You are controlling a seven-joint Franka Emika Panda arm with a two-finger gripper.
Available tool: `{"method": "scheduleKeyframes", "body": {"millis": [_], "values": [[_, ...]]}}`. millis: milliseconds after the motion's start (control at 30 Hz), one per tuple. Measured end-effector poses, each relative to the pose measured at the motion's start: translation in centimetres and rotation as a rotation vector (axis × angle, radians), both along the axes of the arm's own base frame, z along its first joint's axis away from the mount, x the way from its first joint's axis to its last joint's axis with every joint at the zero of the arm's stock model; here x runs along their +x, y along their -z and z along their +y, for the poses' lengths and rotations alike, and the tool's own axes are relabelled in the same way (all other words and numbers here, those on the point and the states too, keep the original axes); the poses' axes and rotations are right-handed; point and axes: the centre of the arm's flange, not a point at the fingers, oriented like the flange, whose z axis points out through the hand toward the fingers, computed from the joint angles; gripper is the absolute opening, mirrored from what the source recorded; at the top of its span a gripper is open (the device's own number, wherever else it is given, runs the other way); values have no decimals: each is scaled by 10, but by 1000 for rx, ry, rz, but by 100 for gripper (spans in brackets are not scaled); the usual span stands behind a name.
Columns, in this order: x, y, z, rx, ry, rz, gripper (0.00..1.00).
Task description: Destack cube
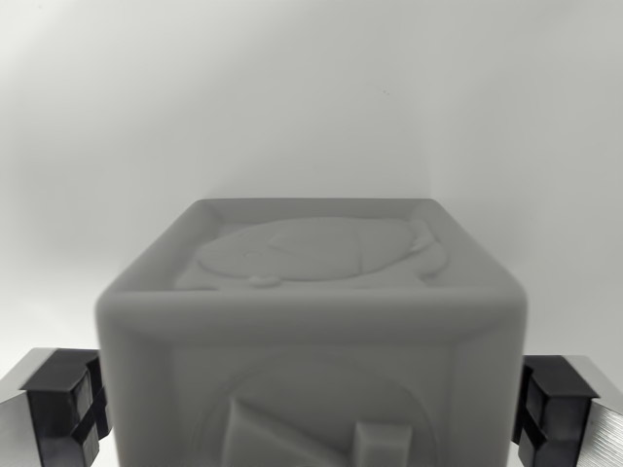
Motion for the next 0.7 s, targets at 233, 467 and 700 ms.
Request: {"method": "scheduleKeyframes", "body": {"millis": [233, 467, 700], "values": [[1, -3, 0, 0, 0, -2, 100], [1, -14, 0, 1, 1, -4, 100], [1, -32, 0, 3, 1, -5, 100]]}}
